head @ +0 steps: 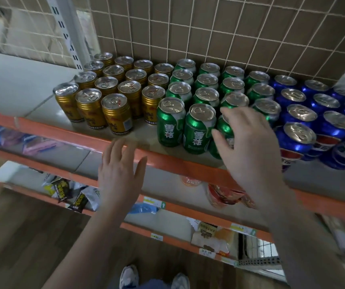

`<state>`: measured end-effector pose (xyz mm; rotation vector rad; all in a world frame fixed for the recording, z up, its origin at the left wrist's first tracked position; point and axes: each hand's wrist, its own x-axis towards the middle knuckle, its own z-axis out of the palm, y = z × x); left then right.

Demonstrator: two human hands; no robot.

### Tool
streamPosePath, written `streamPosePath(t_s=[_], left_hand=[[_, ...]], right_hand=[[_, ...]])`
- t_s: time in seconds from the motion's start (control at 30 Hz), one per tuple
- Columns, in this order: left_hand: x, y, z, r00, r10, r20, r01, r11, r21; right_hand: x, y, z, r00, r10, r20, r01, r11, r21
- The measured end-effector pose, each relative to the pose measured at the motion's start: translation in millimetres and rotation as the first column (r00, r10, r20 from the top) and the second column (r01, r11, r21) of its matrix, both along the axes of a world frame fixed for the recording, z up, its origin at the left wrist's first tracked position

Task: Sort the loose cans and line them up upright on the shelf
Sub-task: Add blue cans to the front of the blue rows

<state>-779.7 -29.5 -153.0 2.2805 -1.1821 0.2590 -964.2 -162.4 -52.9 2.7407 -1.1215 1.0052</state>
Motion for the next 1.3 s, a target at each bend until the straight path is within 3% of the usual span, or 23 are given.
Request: streamPosePath(t_s=[0.13,0.3,0.47,0.8,1.0,1.3], left_hand=[[26.1,37.2,12.9,0.989,0.145,-0.026,-0.144,0.989,0.015],[76.8,94.2,12.9,0.954,0.294,-0.067,-0.293,0.956,0.023],[157.3,173.8,8.6,0.929,0.365,-0.058,-0.363,0.931,0.048],[336.2,339.5,28.0,0.852,0.506,-0.133,-0.505,0.862,0.045],[429.7,371.2,28.4,0.835,0.529,-0.149,-0.536,0.844,-0.006],[640.0,380.3,30.8,0.85,0.518,-0.099,-0.521,0.854,-0.006]], right_hand=[[30.2,49.0,-37.9,0.999,-0.017,0.03,0.016,1.0,0.017],[97.9,112.8,-69.1,0.992,0.054,-0.118,-0.038,0.99,0.135],[205.1,181.9,-85.1,0.975,0.153,-0.16,-0.117,0.97,0.215],[417.4,316.7,-83.5,0.952,0.267,-0.148,-0.239,0.954,0.181],[513.6,338.7,-79.6,0.941,0.305,-0.149,-0.276,0.943,0.185],[726.6,330.9,-88.2,0.959,0.281,-0.03,-0.268,0.939,0.216]])
